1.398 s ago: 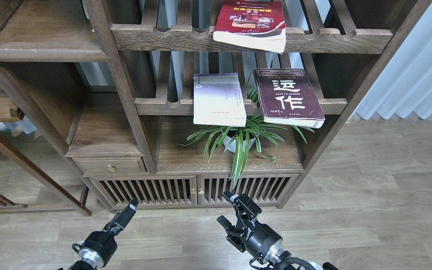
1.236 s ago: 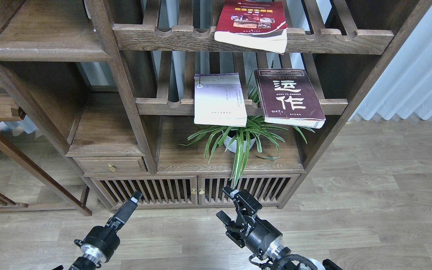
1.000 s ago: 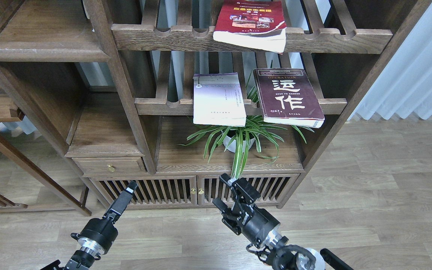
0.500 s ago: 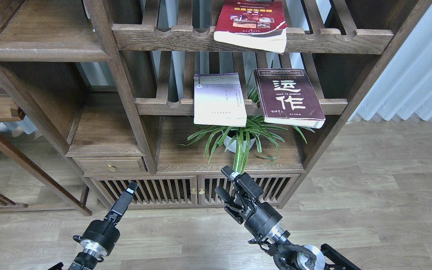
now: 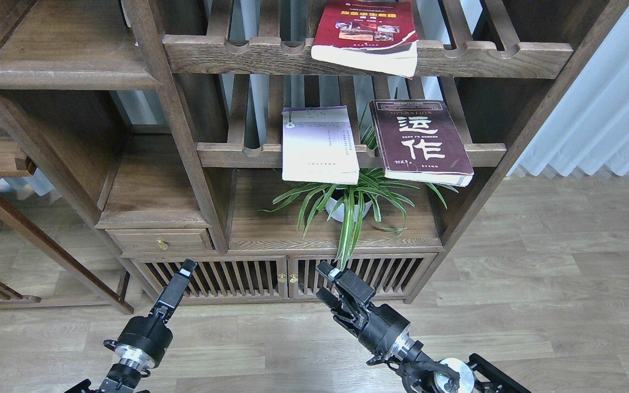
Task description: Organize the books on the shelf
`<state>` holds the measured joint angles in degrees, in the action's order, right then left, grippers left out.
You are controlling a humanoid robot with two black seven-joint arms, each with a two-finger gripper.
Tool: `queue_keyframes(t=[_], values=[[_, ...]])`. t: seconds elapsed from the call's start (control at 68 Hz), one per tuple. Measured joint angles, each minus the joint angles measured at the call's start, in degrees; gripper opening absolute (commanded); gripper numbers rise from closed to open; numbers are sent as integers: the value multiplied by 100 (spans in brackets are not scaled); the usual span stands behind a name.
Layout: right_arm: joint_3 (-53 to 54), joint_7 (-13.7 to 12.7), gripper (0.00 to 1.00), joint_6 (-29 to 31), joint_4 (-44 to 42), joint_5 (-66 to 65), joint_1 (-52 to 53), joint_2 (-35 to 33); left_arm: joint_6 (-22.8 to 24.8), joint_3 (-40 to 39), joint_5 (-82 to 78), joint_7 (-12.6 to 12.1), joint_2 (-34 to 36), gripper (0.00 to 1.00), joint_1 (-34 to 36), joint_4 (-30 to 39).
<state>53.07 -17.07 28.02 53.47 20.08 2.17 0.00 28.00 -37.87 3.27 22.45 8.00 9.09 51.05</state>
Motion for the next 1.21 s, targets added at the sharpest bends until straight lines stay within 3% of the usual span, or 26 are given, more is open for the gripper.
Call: queue_keyframes(t=[0.515, 0.647, 0.927, 1.089, 1.206], values=[[125, 53, 100, -2, -203, 27, 369, -95, 0, 86, -7, -29, 7, 100, 129, -8], [567, 85, 100, -2, -500, 217, 616, -143, 0, -1, -2, -28, 108, 100, 159, -8], [1515, 476, 100, -2, -1399, 609, 1170, -40, 0, -11, 20, -19, 243, 100, 130, 1], [1752, 815, 99, -2, -1543, 708, 1364, -84, 0, -10, 19, -35, 283, 100, 120, 1], [1844, 891, 99, -2, -1542, 779, 1456, -86, 0, -10, 19, -37, 397, 100, 118, 1]])
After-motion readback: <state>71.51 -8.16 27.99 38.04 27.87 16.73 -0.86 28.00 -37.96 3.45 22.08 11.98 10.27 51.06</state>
